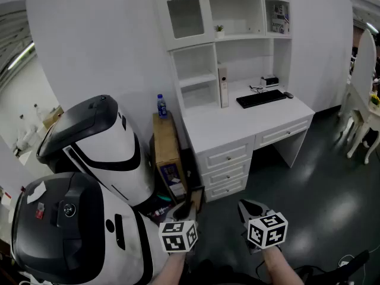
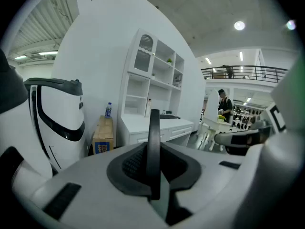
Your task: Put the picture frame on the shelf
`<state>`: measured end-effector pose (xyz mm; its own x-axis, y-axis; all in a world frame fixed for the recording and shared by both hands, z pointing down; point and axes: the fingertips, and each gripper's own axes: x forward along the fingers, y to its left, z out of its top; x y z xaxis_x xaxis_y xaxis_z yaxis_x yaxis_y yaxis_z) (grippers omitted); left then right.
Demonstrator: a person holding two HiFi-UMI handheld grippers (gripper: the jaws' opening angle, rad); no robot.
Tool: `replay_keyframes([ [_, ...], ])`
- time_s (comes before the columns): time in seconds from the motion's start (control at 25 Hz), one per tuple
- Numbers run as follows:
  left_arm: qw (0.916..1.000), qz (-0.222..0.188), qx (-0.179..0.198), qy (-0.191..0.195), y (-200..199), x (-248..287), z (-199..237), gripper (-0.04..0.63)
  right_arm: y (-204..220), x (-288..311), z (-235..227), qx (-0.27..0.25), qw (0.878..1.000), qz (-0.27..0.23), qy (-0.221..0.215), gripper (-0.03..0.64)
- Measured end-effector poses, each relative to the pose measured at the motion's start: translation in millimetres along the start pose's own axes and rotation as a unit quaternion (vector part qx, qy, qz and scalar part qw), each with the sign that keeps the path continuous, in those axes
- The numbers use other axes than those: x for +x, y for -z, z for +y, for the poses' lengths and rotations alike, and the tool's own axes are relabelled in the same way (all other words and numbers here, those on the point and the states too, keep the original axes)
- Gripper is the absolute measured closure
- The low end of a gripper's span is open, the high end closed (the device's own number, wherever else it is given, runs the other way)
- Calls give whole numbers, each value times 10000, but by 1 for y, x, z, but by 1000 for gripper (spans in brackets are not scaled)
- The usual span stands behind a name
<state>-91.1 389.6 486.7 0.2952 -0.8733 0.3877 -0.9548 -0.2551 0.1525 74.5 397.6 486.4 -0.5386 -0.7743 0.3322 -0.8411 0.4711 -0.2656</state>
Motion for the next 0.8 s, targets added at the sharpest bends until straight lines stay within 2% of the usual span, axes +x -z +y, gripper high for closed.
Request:
replay_keyframes([
  [0.4, 9999, -84, -66, 64, -5, 4, -5, 540, -3, -2, -3, -37, 10000, -56, -66, 617],
  [0.8, 9998, -133, -93, -93, -13, 10, 7, 540, -15, 2, -21, 72, 9998, -188, -56, 615],
])
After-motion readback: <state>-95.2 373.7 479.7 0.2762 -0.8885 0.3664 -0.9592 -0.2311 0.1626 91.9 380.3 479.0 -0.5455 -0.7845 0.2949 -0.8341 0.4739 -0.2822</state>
